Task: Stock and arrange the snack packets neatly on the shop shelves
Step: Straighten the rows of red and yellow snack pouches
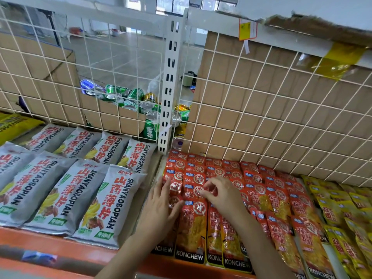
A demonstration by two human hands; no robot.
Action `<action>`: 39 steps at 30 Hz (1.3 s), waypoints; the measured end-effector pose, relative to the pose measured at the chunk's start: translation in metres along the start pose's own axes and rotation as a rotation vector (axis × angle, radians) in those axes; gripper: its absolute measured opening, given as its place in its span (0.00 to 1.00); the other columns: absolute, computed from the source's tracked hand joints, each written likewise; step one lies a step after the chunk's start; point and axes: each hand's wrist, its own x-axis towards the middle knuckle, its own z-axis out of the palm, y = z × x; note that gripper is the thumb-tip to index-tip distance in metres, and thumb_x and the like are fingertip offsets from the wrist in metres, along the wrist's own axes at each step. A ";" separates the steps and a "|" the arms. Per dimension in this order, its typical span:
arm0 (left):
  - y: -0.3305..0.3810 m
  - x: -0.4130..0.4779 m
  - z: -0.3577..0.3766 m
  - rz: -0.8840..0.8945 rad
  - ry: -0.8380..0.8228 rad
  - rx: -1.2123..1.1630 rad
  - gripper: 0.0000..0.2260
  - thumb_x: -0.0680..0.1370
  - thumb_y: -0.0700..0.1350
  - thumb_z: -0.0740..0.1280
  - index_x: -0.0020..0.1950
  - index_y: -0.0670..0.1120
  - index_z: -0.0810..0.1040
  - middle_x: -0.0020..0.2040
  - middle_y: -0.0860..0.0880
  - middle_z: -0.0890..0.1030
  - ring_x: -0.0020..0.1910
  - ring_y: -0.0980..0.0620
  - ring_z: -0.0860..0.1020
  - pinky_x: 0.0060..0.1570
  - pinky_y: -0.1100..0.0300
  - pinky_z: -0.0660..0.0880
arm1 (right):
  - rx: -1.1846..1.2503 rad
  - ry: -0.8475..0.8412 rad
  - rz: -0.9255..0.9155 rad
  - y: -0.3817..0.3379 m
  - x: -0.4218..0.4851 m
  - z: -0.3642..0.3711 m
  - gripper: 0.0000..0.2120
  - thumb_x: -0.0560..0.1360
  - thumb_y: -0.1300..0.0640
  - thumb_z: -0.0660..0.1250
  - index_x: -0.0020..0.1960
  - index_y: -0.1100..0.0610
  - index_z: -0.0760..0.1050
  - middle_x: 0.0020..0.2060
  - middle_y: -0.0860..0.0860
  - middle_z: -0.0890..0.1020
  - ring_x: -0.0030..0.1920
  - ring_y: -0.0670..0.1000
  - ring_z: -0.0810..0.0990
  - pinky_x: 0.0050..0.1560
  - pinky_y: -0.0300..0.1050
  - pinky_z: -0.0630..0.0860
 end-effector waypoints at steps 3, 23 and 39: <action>0.000 0.000 0.000 -0.005 0.005 -0.081 0.33 0.79 0.58 0.58 0.77 0.51 0.45 0.77 0.53 0.42 0.76 0.54 0.49 0.71 0.59 0.53 | -0.061 -0.116 0.017 0.000 -0.004 -0.001 0.11 0.71 0.41 0.67 0.42 0.49 0.75 0.43 0.44 0.76 0.47 0.43 0.73 0.47 0.40 0.68; -0.007 -0.001 0.004 0.130 0.047 0.178 0.31 0.75 0.66 0.44 0.76 0.55 0.54 0.78 0.50 0.49 0.75 0.52 0.47 0.72 0.53 0.48 | -0.008 -0.040 0.065 -0.002 -0.009 0.011 0.12 0.74 0.47 0.66 0.40 0.54 0.75 0.42 0.47 0.78 0.46 0.45 0.73 0.46 0.41 0.70; -0.007 -0.008 0.015 0.332 -0.147 0.486 0.29 0.73 0.69 0.52 0.71 0.59 0.66 0.71 0.50 0.69 0.71 0.49 0.59 0.63 0.47 0.57 | 0.040 -0.015 0.051 -0.003 -0.007 0.015 0.11 0.73 0.46 0.67 0.39 0.53 0.76 0.37 0.45 0.78 0.41 0.45 0.76 0.45 0.45 0.75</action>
